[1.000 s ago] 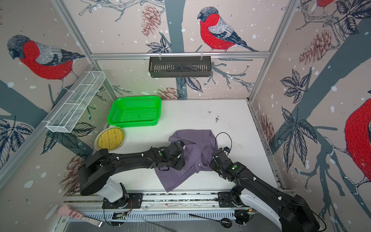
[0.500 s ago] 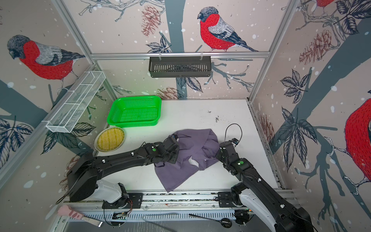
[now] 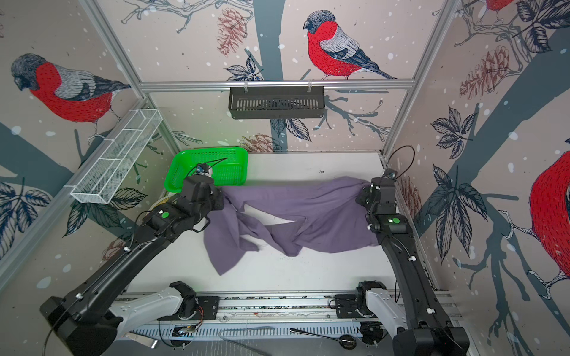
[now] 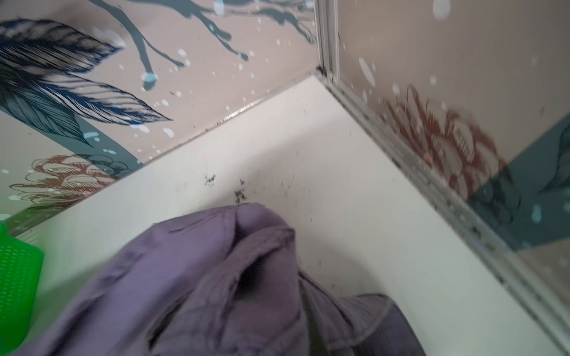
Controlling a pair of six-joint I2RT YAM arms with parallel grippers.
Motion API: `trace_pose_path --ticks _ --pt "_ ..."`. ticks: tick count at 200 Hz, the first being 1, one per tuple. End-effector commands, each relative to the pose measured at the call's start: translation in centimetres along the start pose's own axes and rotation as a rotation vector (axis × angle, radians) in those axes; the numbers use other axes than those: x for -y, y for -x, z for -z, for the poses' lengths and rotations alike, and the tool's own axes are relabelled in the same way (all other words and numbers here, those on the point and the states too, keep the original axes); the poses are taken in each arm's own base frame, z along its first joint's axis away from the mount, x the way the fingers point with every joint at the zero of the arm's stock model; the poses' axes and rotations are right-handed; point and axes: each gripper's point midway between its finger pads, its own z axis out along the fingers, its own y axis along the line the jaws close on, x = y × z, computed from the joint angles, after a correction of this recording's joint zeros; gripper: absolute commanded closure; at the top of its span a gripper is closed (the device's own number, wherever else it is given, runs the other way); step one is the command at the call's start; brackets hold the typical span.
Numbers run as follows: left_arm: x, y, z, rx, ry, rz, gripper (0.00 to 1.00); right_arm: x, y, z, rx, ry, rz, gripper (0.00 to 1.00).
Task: Fold and stack the trousers
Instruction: Flatten out the trousers at the center of the table.
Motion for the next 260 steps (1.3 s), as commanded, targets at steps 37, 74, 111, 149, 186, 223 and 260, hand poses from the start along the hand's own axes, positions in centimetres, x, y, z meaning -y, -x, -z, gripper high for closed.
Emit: trace_pose_path --ticks 37,74,111,149,186,223,260 --pt "-3.5 -2.1 -0.6 -0.067 0.068 -0.006 1.00 1.5 5.3 0.0 0.152 -0.105 0.196 0.96" --pt "0.1 -3.5 -1.0 -0.126 -0.136 0.017 1.00 1.4 4.8 1.4 0.169 -0.067 0.221 0.95" --pt "6.4 -6.9 -2.9 -0.236 -0.460 0.058 1.00 2.6 5.2 1.4 0.200 -0.109 0.221 0.95" --pt "8.8 -9.5 -8.1 -0.338 -0.464 0.049 0.95 4.9 3.0 -5.3 0.088 -0.208 0.233 0.95" --pt "10.2 -10.4 -13.1 -0.386 -0.350 -0.060 0.71 6.0 -1.4 -12.7 -0.103 -0.205 0.249 0.92" --pt "9.9 -12.0 -16.7 -0.491 -0.231 -0.160 0.57 6.9 -5.9 -17.2 -0.239 -0.189 0.273 0.90" --pt "8.9 -9.9 -15.1 -0.444 -0.188 -0.189 0.38 8.0 -6.3 -18.5 -0.267 -0.221 0.275 0.82"
